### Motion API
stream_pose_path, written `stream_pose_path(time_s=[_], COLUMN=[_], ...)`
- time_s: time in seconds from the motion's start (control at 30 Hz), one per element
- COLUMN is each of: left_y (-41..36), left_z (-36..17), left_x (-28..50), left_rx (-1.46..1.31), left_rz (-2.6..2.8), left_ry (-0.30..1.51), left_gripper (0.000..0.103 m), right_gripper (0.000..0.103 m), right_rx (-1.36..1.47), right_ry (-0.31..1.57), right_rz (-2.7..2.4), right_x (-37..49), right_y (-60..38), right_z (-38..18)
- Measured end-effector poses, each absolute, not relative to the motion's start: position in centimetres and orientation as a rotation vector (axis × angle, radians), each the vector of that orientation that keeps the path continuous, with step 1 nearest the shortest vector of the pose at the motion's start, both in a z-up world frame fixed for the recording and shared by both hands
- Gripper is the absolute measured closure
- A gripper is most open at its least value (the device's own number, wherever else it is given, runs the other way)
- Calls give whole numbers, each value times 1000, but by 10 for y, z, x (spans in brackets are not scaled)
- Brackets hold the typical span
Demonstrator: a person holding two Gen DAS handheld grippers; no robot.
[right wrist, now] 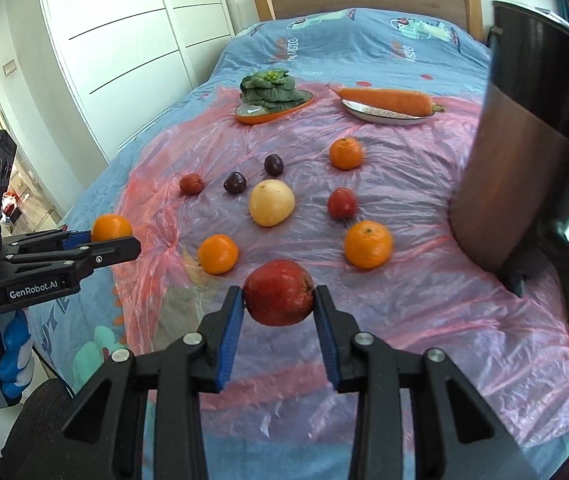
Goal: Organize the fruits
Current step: 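Close the right tool on the red apple while the left tool grasps the orange, then carry the apple and orange to the green tray and lower them in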
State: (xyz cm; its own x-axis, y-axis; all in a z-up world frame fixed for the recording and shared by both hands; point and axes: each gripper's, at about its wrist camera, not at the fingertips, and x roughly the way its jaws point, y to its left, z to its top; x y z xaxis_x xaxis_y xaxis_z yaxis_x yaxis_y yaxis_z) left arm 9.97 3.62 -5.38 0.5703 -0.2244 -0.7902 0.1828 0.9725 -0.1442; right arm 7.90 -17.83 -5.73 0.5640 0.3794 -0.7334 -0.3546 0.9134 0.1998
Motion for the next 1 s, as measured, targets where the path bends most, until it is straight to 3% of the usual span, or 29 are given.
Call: stream_pose_path(time_s=[0.63, 1.0], left_y=[-194, -325], left_z=[24, 34], left_x=[63, 97], left_rx=[107, 227], left_rz=[-681, -776], left_ry=[859, 830], left_gripper=[70, 70], right_gripper=[74, 74], right_rx=[194, 202], right_ry=[726, 655], right_rz=[32, -146], right_x=[12, 52], right_y=[-395, -501], right_z=[-8, 2])
